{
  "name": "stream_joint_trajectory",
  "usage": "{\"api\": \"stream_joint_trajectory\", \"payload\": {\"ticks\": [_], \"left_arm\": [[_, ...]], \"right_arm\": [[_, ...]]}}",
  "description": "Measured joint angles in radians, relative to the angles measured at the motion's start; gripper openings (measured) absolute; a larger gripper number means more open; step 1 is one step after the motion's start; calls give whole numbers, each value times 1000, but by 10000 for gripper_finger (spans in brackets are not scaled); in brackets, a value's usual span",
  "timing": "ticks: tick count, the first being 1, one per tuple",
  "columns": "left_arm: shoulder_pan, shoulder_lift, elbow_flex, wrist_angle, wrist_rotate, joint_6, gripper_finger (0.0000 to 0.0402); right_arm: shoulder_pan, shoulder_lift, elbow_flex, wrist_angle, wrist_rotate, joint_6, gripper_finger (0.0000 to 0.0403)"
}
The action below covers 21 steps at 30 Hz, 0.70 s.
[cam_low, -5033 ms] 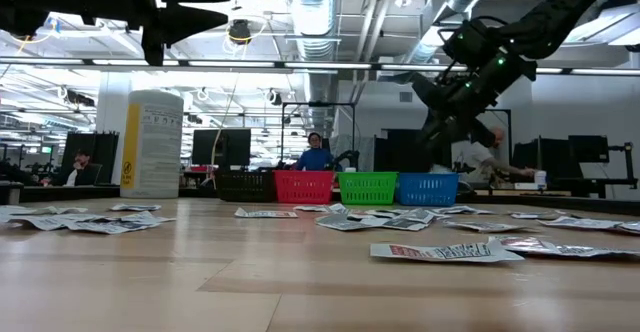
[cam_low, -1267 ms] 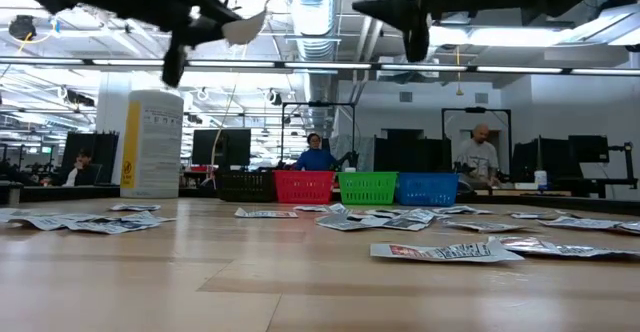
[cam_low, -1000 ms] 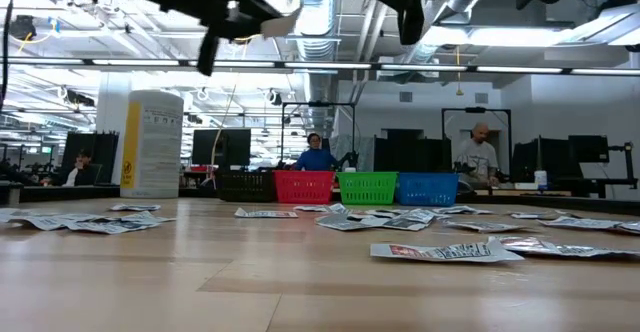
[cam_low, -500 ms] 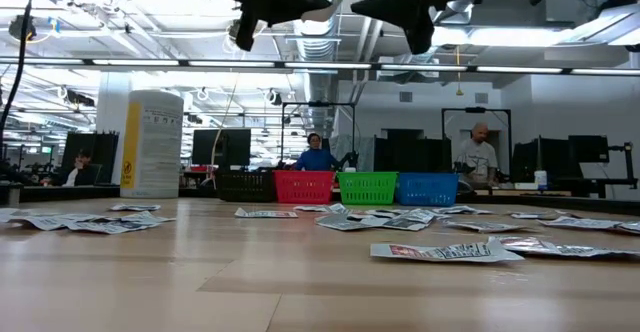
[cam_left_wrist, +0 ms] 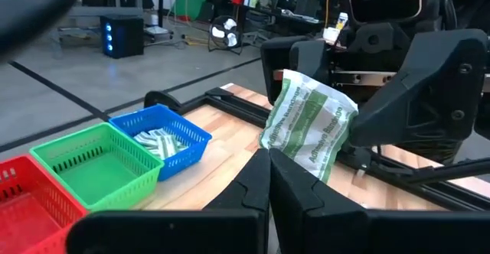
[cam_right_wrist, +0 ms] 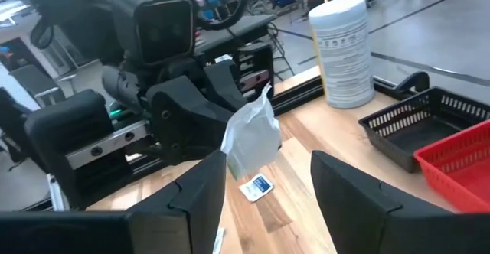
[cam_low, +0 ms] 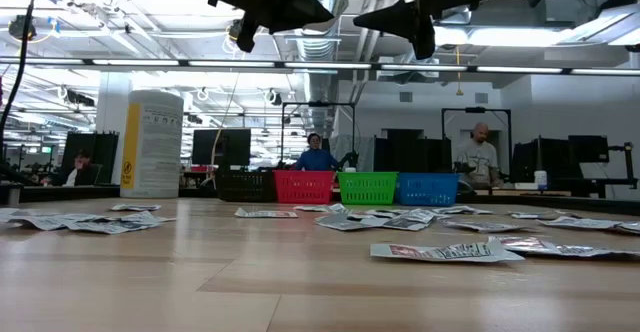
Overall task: Pick & Place First Aid Supplies
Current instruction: Put the bandage pack into the blue bin
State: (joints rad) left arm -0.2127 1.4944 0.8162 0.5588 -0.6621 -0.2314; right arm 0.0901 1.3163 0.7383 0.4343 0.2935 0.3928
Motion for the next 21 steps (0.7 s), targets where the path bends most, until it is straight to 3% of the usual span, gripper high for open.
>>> {"api": "stream_joint_trajectory", "payload": {"ticks": [11,21], "left_arm": [[33,0,-1,0,18,0,6],[38,0,-1,0,19,0,6]], "right_arm": [[-18,0,0,16,0,19,177],[-21,0,0,14,29,18,219]]}}
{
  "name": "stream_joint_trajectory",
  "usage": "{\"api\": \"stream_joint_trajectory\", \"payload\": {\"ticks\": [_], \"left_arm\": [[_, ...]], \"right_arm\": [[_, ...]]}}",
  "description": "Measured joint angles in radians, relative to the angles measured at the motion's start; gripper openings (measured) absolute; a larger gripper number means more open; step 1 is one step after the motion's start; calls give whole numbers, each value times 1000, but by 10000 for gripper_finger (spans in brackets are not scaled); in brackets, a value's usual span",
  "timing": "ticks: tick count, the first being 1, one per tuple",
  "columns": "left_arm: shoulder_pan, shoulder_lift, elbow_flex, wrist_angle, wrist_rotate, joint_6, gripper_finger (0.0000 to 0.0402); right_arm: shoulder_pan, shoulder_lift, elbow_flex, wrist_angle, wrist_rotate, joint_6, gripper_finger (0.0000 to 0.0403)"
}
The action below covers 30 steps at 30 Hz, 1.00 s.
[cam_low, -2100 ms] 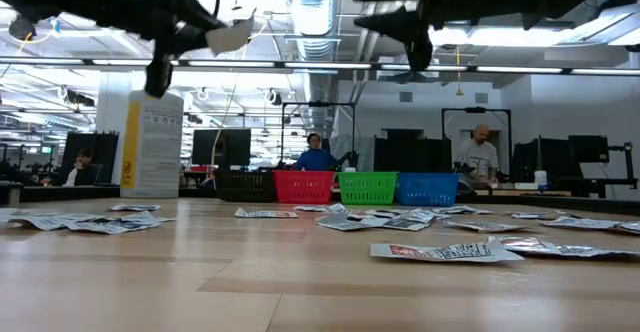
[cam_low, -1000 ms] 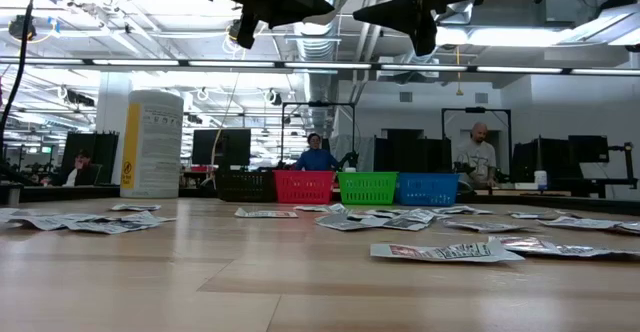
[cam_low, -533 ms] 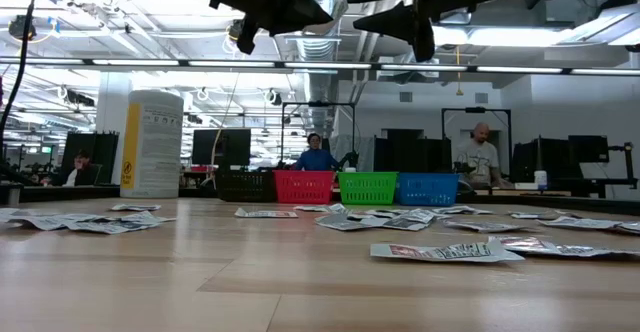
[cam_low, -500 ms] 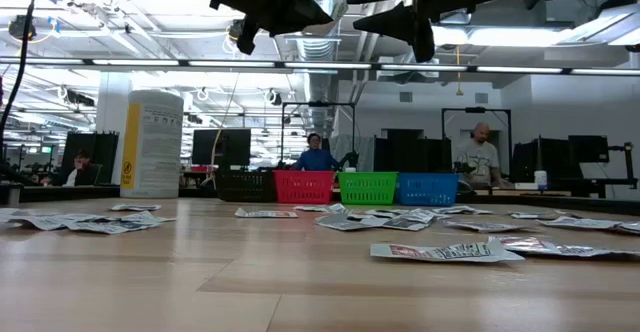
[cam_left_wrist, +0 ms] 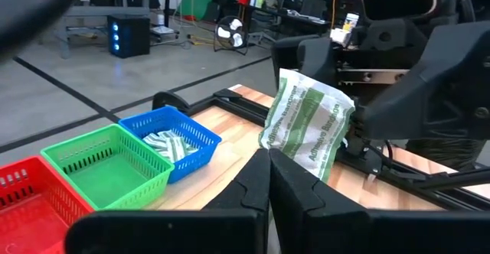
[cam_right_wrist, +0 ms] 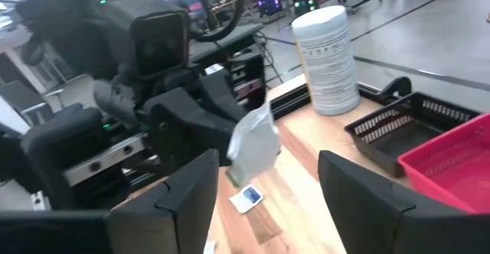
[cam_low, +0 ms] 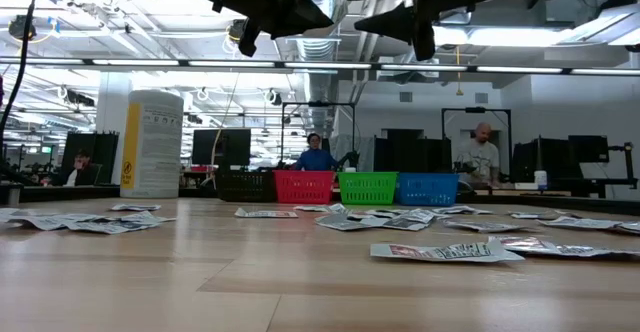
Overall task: Pick & Place First Aid Supplies
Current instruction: Put the bandage pack into the blue bin
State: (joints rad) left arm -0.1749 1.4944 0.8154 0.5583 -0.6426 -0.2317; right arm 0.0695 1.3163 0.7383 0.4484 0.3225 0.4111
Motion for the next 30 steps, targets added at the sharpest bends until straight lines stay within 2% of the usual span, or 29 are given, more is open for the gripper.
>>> {"api": "stream_joint_trajectory", "payload": {"ticks": [7,14,21,30], "left_arm": [[0,0,0,-1,0,0,6],[-3,-1,0,-2,3,0,5],[-3,-2,0,-9,18,0,5],[-10,-3,-1,-40,19,-1,6]], "right_arm": [[-21,32,1,11,-6,15,234],[-6,142,67,18,-8,54,233],[-4,176,135,10,-8,-1,215],[-14,169,140,-20,-9,-3,184]]}}
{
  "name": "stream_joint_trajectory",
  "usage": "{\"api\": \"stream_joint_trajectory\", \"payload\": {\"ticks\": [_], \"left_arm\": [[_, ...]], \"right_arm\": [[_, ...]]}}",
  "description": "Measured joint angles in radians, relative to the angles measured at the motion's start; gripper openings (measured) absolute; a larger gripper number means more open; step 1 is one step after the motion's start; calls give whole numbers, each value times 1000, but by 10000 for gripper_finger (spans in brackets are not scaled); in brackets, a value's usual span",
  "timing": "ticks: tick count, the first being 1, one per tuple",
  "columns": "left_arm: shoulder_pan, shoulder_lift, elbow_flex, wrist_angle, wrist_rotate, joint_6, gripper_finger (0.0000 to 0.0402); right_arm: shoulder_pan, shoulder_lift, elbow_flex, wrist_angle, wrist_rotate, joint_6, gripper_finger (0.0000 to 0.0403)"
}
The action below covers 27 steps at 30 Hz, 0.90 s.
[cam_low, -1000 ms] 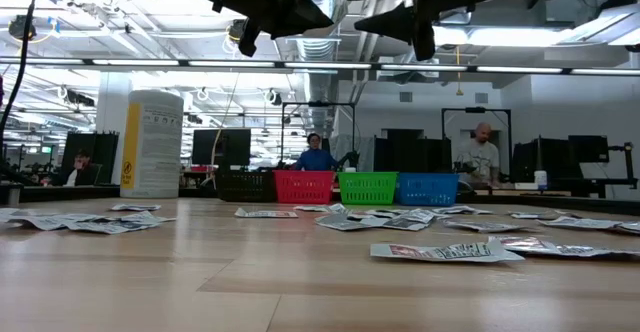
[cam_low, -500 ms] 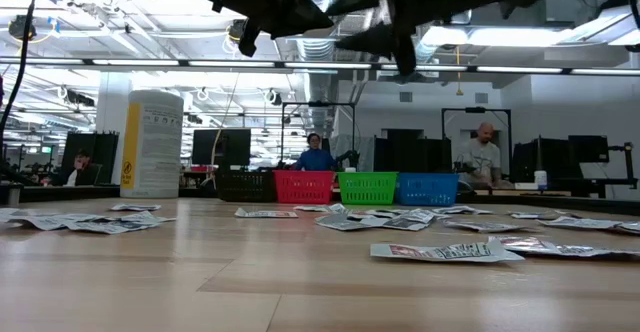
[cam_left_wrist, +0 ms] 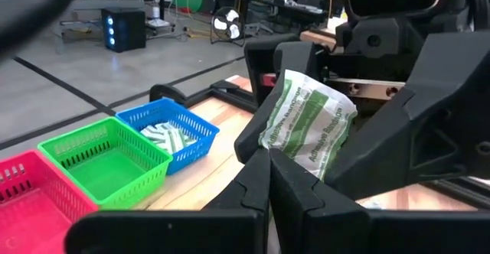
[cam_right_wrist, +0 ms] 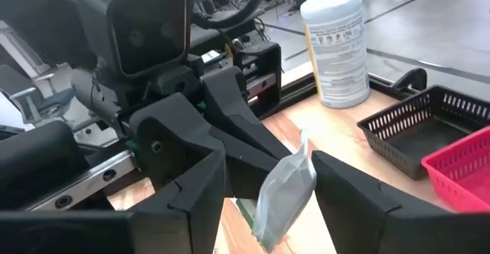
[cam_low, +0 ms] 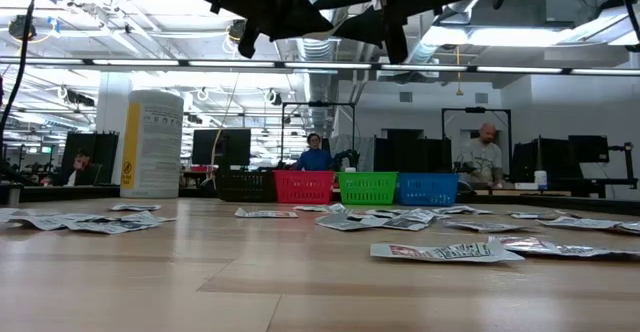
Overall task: Pick & Place First Aid Supplies
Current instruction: Put the bandage pack into the blue bin
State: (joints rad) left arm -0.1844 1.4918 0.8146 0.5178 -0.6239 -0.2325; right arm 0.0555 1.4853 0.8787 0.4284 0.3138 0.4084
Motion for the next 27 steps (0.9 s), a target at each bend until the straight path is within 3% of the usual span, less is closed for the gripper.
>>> {"api": "stream_joint_trajectory", "payload": {"ticks": [9,16,27], "left_arm": [[-1,1,0,-22,5,0,6],[-2,2,0,-29,4,0,7],[-2,3,0,-32,10,0,8]], "right_arm": [[-1,0,0,-27,2,0,159],[-1,-4,-1,-41,9,0,107],[-3,-119,-1,-206,91,0,52]]}}
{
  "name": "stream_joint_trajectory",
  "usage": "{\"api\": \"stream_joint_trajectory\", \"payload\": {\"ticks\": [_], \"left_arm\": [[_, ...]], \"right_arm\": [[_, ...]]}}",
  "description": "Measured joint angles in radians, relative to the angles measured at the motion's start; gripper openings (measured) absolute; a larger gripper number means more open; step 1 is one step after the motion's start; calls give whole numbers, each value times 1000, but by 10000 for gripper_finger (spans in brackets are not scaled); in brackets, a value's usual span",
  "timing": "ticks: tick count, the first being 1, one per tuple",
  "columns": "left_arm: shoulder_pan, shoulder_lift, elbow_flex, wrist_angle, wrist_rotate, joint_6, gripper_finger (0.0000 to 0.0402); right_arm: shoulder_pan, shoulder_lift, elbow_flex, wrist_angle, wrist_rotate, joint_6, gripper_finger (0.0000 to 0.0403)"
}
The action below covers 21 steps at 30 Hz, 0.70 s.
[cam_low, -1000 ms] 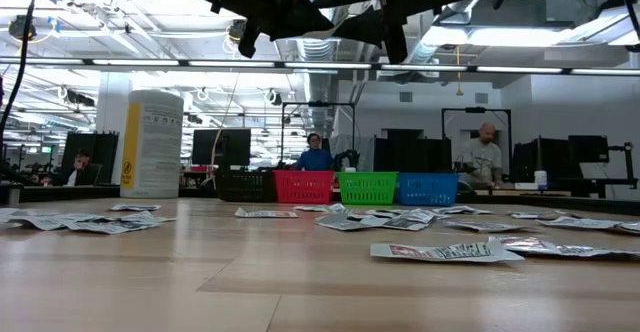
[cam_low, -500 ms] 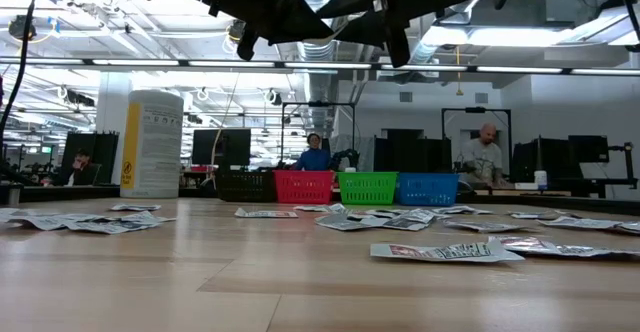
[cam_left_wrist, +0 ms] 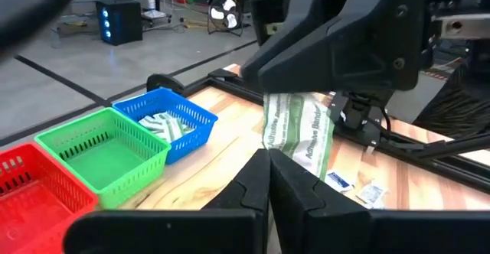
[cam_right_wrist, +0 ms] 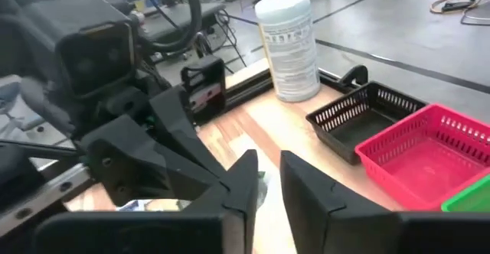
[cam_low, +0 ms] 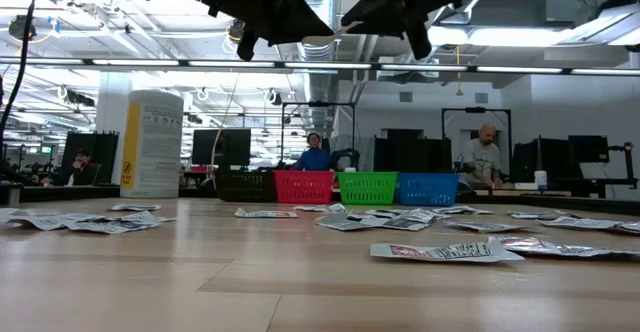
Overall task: Pick & Place First Aid Supplies
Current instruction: Put the bandage pack into the blue bin
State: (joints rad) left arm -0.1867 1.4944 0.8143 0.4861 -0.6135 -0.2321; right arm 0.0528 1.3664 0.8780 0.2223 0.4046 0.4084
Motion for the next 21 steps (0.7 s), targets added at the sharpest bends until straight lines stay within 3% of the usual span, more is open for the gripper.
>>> {"api": "stream_joint_trajectory", "payload": {"ticks": [6,21], "left_arm": [[0,0,0,0,-1,0,5],[1,0,0,1,-6,0,7]], "right_arm": [[5,-13,0,-13,-27,-15,4],[12,-5,0,-10,-45,1,16]]}}
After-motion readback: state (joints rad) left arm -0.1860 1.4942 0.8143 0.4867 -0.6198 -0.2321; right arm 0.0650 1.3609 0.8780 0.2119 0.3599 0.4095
